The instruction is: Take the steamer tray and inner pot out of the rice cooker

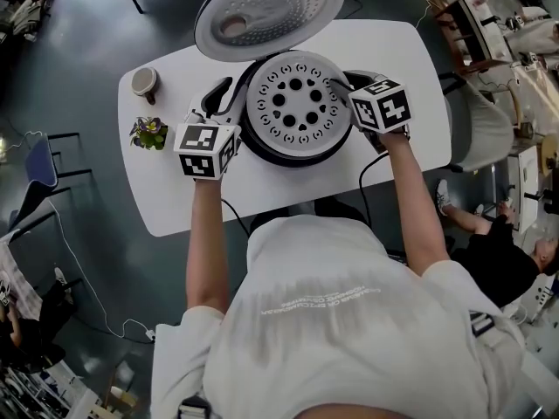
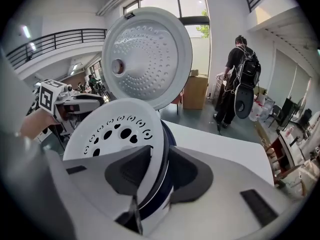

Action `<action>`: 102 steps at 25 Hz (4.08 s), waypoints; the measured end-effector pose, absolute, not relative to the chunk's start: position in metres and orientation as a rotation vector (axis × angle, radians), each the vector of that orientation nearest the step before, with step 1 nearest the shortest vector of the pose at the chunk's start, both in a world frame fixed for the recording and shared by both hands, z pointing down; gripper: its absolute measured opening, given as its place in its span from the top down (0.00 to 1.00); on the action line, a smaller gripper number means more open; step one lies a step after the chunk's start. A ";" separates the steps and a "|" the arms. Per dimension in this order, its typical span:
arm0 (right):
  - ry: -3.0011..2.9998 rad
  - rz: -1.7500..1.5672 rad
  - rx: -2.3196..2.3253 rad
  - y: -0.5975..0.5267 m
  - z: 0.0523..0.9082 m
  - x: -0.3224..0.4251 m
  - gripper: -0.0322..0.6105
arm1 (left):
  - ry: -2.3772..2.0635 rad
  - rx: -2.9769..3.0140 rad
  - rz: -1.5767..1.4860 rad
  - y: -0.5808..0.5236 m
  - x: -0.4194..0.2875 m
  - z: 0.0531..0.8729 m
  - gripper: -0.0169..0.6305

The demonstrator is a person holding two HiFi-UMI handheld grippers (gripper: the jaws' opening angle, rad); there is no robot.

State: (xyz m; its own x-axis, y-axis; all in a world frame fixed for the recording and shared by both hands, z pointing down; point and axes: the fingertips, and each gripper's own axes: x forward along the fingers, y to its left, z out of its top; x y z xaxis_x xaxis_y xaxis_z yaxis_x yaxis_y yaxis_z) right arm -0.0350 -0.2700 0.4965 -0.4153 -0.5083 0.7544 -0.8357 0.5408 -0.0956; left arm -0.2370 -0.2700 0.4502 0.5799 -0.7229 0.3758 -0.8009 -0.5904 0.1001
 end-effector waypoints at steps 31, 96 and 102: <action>-2.242 1.043 1.585 -0.256 0.451 0.130 0.85 | -1.121 2.699 0.442 -0.259 -0.106 0.416 0.80; -2.007 1.086 1.560 -0.420 0.655 0.207 0.59 | -1.498 2.417 0.453 -0.285 -0.107 0.437 0.81; -2.149 0.781 1.466 -0.382 0.584 0.171 0.56 | -1.478 2.466 0.458 -0.273 -0.122 0.429 0.81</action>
